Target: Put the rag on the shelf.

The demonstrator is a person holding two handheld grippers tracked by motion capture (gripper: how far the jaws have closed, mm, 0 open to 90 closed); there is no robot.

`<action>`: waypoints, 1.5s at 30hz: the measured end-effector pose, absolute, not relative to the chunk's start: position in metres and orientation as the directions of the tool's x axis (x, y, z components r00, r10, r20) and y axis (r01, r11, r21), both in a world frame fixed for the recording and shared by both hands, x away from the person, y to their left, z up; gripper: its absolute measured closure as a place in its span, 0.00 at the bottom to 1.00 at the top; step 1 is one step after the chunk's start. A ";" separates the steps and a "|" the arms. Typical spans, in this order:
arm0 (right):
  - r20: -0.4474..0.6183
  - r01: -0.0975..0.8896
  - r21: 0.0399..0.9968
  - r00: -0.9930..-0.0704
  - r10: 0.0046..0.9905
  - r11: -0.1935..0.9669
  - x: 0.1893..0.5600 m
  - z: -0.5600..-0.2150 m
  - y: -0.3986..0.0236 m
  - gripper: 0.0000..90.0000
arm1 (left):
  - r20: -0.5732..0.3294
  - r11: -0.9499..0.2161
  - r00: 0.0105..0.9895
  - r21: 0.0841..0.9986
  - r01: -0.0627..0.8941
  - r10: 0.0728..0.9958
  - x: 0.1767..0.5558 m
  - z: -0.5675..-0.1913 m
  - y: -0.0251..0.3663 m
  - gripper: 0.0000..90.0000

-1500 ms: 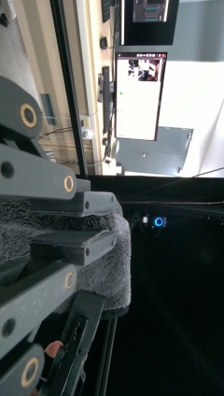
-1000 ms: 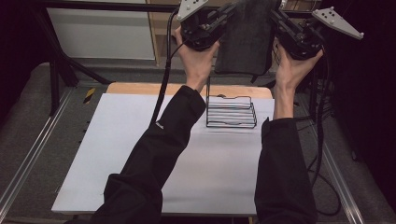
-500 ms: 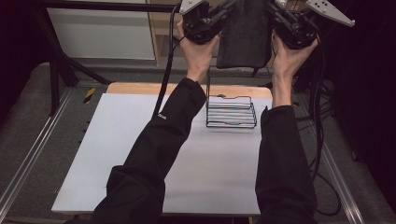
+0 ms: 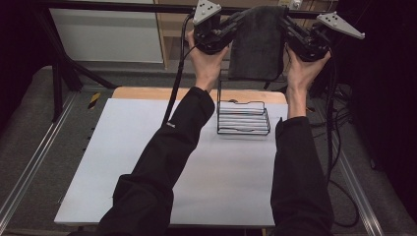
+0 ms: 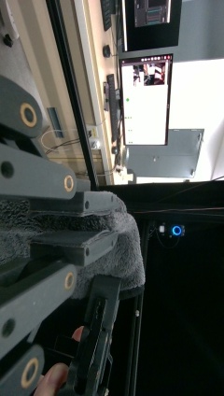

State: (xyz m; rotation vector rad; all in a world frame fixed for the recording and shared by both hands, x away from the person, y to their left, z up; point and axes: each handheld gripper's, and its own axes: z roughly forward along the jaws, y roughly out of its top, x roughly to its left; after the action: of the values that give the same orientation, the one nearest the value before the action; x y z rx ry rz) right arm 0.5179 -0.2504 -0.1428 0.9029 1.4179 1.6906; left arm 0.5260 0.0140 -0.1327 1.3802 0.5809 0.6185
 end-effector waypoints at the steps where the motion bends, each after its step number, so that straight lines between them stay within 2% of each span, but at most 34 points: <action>1: 0.060 -0.095 0.988 -0.480 0.875 -0.120 0.518 -0.144 -0.251 0.87 | -0.015 0.082 0.712 0.995 -0.059 0.702 0.527 -0.134 0.014 0.89; 28: 0.063 0.030 0.998 -0.473 0.879 -0.055 0.513 -0.189 -0.259 0.86 | 0.003 -0.026 0.729 0.999 0.020 0.684 0.531 -0.170 0.019 0.89; 45: 0.044 0.039 0.999 -0.487 0.872 -0.029 0.498 -0.199 -0.259 0.85 | 0.025 -0.052 0.761 0.999 0.011 0.648 0.515 -0.182 0.028 0.89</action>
State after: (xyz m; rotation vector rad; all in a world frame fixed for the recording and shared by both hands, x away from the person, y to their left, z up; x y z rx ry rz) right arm 0.4975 -0.2589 -0.1992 0.9750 1.5813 1.5913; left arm 0.5147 0.0284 -0.1819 1.5519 0.5502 0.5625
